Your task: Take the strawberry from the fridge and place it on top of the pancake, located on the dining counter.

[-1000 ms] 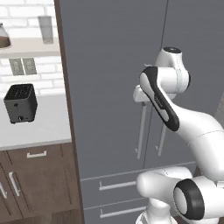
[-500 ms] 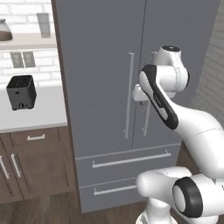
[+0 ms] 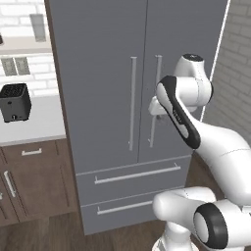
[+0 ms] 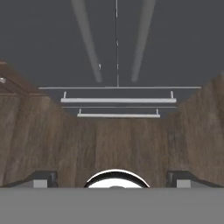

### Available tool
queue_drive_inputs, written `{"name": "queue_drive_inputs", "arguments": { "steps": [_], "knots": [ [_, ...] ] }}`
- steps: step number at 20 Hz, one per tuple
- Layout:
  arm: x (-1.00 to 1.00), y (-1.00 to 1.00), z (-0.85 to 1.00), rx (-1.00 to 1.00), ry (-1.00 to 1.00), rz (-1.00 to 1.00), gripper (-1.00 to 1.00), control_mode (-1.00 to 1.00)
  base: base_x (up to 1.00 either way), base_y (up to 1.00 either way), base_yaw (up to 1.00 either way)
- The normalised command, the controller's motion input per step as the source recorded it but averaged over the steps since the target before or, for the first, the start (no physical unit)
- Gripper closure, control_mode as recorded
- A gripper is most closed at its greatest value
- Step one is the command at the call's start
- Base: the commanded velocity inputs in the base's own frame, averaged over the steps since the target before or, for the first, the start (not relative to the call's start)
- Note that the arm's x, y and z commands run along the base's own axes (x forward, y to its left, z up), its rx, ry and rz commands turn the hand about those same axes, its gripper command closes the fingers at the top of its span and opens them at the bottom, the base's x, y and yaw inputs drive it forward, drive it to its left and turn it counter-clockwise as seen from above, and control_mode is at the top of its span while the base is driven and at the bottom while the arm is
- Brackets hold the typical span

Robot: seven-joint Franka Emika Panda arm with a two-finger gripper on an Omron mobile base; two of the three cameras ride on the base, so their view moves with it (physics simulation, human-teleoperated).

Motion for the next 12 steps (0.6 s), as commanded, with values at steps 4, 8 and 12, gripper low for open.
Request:
{"name": "queue_drive_inputs", "arguments": {
  "steps": [4,8,12],
  "knots": [
    [0.52,-0.1,-0.03,0.0,0.0,0.05,-1.0,-1.0,0.0,0.0,0.0],
    [0.86,-0.36,-0.21,0.01,-0.07,0.06,-1.0,-1.0,0.0,0.0,0.0],
    [1.0,-0.18,-0.01,0.0,-0.34,0.04,-1.0,-1.0,0.0,0.0,0.0]
  ]
}}
